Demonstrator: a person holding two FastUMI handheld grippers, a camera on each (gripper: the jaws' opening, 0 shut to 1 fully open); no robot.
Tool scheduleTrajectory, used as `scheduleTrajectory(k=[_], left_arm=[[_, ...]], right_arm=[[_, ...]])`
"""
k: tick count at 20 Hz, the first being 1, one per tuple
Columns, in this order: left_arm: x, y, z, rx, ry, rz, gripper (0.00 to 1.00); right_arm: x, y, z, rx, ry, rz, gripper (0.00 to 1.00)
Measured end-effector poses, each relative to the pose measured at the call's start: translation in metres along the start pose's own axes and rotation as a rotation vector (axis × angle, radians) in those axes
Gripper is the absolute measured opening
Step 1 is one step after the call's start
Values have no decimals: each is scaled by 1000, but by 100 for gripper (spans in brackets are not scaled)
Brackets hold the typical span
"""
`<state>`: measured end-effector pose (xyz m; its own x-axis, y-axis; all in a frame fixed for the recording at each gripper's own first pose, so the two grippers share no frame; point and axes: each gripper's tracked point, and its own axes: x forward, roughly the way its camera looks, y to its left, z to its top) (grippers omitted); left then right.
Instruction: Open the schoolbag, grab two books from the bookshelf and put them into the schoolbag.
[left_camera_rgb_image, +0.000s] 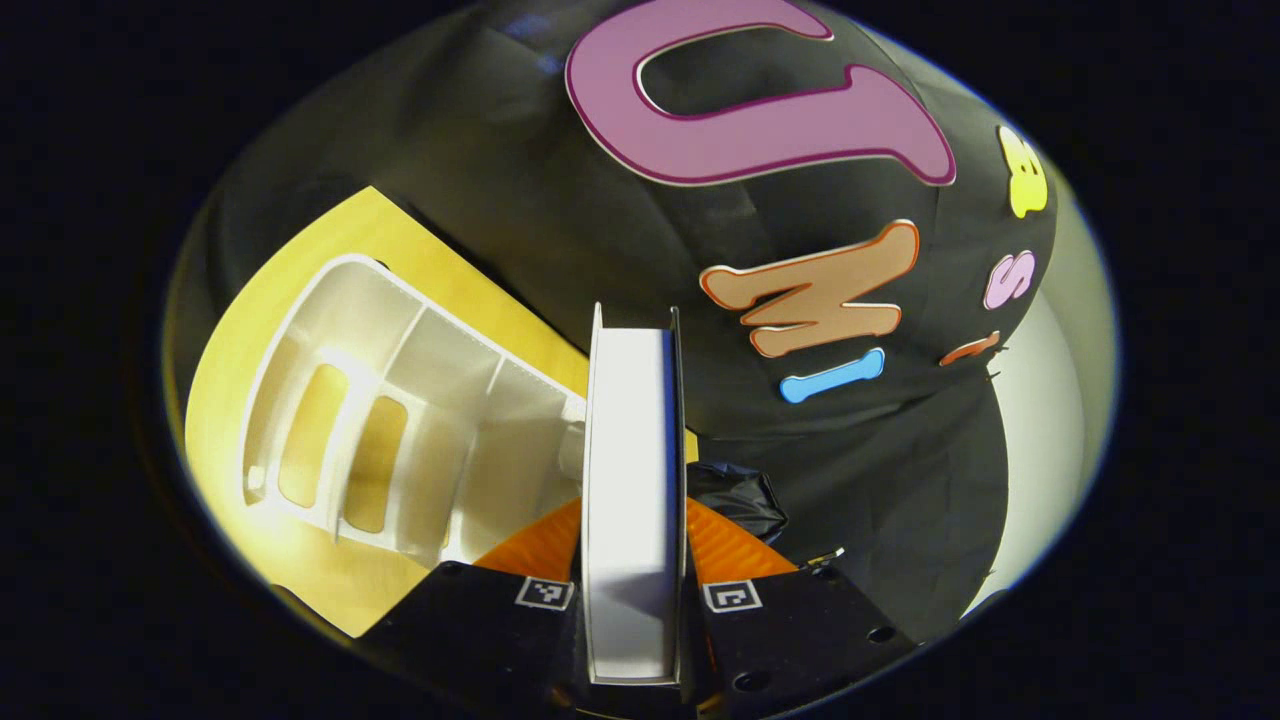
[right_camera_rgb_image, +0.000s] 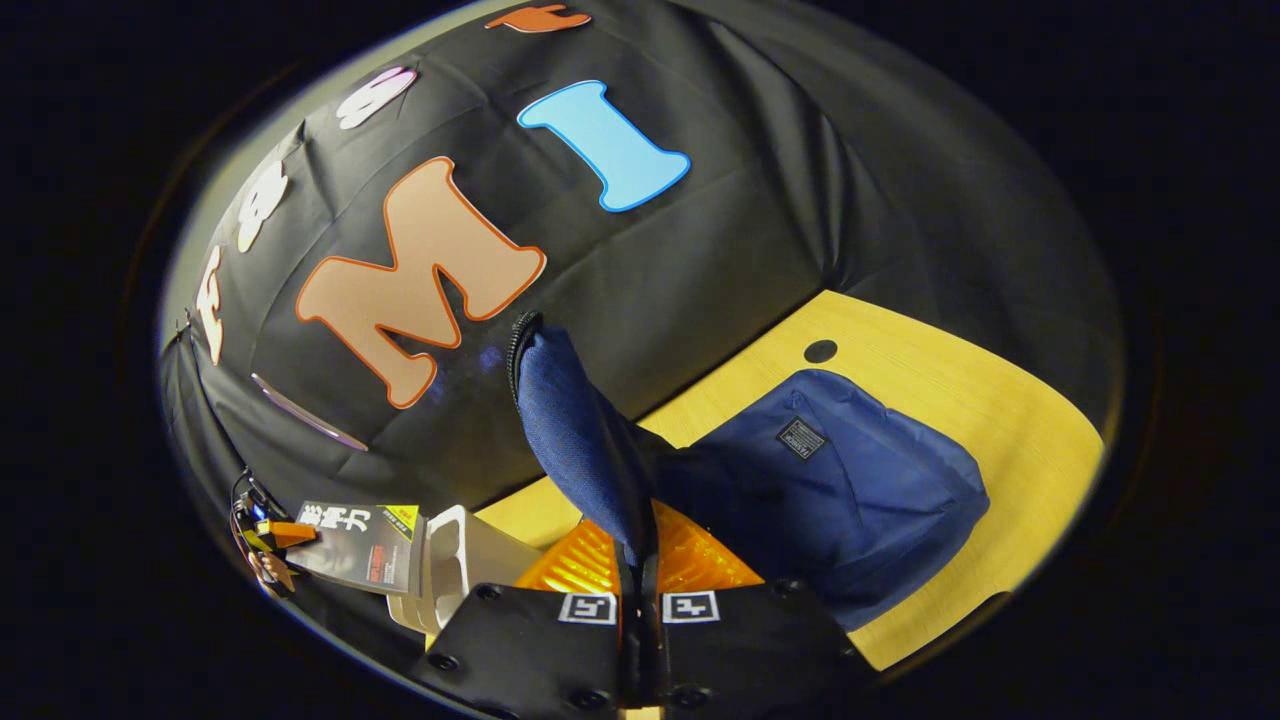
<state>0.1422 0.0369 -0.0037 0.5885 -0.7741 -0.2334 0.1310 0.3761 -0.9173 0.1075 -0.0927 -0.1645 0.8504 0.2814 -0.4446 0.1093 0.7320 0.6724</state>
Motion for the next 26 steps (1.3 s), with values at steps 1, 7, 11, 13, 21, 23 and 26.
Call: scheduleTrajectory(k=[1,7,11,13,21,23,26], left_arm=[[10,-6,-4,-3,7,-5,33],[58,-25,-41,-8,62,-36,33],[98,-35,-74,-9,127,-44,33],[115,-39,-89,-7,157,-39,33],[175,-43,-131,-5,237,-6,33],[189,-43,-141,-19,246,-1,34],[212,-37,-159,-38,270,16,33]], right_arm=[[0,0,0,1,-1,2,3],[-1,0,1,0,-5,13,3],[-1,0,3,-5,-3,19,3],[-1,1,4,-6,1,23,3],[-3,-1,5,-3,5,37,3],[-3,0,5,-4,8,41,4],[-4,-1,9,-5,2,43,3]])
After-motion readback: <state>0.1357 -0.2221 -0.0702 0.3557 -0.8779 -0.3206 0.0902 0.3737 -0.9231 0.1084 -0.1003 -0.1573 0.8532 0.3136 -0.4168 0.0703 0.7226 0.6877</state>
